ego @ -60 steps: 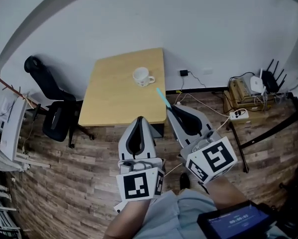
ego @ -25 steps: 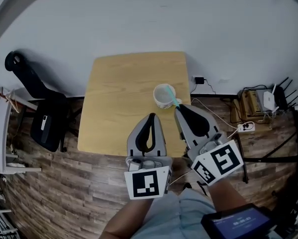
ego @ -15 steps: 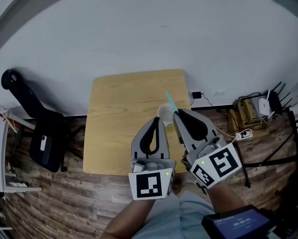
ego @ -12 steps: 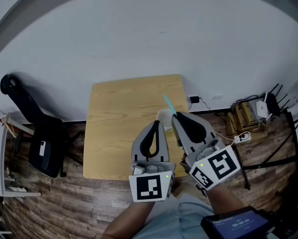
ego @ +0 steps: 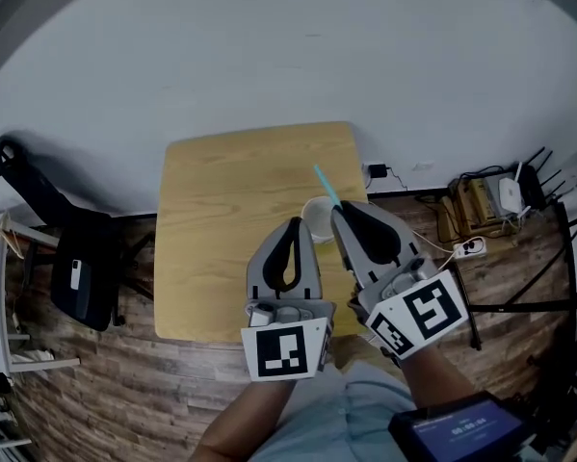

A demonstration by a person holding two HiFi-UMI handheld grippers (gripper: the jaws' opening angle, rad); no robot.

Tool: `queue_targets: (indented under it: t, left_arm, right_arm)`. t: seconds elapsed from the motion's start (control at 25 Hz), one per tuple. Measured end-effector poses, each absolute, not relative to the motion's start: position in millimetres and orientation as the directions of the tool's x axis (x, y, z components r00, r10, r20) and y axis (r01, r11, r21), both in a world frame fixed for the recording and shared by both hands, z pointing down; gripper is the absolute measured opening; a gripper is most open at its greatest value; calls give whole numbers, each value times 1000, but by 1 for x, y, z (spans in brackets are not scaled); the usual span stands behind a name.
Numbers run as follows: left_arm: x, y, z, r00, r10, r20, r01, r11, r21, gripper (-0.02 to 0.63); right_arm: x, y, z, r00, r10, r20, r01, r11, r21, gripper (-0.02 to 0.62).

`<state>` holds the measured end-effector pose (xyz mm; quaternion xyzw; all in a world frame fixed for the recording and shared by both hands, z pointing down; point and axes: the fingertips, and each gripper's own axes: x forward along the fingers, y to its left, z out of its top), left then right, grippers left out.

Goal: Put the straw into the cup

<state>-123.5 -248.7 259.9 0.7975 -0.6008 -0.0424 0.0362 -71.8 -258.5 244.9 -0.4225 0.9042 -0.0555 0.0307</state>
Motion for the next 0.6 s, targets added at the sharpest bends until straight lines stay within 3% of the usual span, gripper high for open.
queue_targets:
  t: [0.6]
  left_arm:
    - [-121, -324, 310, 252, -963, 93, -960, -238, 146, -2]
  right_arm:
    - [-70, -341, 292, -665, -746, 38, -734, 643, -218, 21]
